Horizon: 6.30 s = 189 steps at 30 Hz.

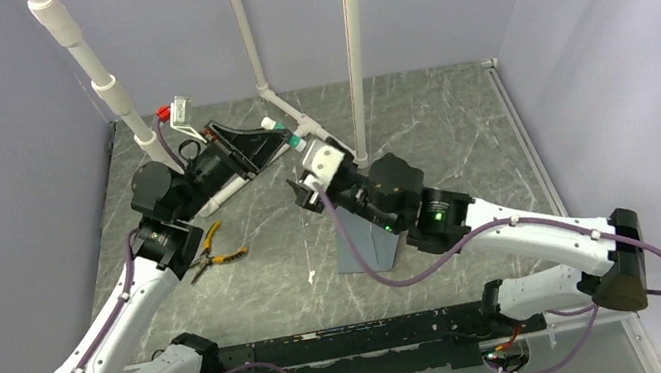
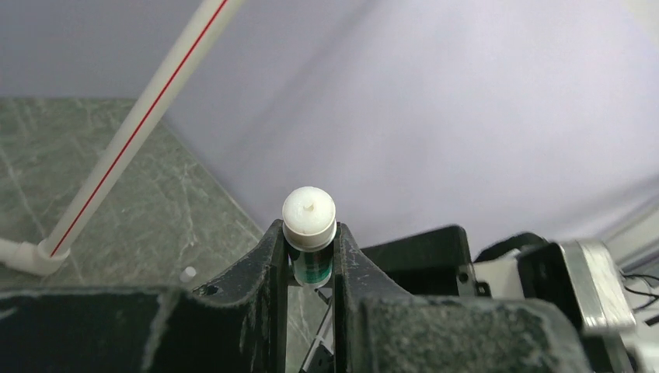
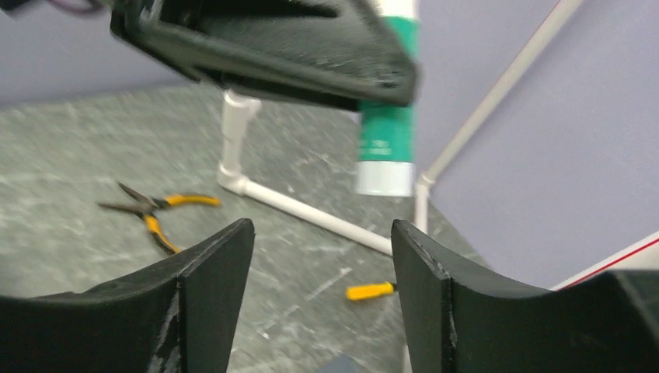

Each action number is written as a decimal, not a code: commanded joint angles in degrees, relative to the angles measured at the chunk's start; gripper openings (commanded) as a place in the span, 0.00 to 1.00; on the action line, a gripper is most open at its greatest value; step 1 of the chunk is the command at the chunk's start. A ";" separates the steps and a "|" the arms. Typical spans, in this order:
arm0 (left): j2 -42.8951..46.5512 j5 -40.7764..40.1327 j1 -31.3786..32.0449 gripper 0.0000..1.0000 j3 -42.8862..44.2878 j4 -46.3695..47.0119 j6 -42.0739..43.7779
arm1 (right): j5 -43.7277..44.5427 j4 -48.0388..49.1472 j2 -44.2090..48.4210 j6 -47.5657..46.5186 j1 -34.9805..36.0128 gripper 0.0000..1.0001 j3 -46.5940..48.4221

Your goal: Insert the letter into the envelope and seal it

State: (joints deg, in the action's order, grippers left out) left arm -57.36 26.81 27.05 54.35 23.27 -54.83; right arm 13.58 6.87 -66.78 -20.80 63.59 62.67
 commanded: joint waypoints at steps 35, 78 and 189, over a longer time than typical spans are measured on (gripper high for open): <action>2.68 0.41 0.28 0.02 2.96 -5.69 3.14 | 5.84 -7.73 -1.49 4.97 0.50 0.52 10.04; 4.32 21.03 0.29 0.03 -2.82 24.12 7.84 | -48.69 0.04 8.34 40.10 -15.70 0.54 3.57; -8.09 31.88 -1.47 0.36 11.44 14.63 -34.65 | -29.12 6.23 12.00 1.20 -9.23 0.02 2.04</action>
State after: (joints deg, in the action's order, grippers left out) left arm -66.28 56.03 25.58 64.73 32.82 -87.26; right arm -15.11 11.27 -56.05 -20.82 55.99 63.68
